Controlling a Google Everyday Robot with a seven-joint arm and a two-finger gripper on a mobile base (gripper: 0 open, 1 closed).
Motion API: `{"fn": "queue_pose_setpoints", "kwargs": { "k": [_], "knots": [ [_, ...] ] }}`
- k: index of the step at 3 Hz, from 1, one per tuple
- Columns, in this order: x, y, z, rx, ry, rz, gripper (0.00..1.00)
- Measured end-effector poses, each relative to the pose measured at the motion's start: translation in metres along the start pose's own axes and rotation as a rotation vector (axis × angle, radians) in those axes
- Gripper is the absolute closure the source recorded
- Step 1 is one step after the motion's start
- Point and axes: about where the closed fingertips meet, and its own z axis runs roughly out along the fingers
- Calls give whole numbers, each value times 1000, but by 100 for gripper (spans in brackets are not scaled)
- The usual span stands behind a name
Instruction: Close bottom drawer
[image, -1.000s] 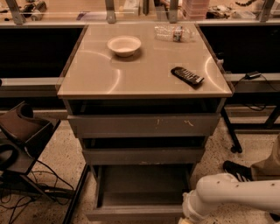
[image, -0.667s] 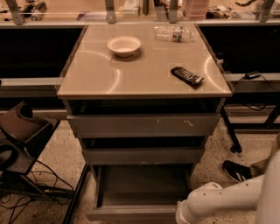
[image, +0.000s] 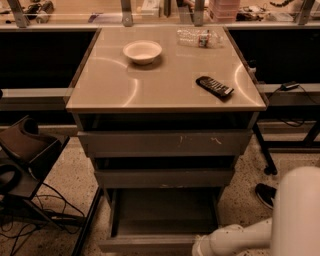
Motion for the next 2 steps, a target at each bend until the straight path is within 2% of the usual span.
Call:
{"fn": "queue_pose_setpoints", "kwargs": {
  "k": [1, 2],
  "knots": [
    [13, 8, 40, -82, -99, 110, 0],
    [45, 5, 35, -96, -175, 219, 0]
  ]
}}
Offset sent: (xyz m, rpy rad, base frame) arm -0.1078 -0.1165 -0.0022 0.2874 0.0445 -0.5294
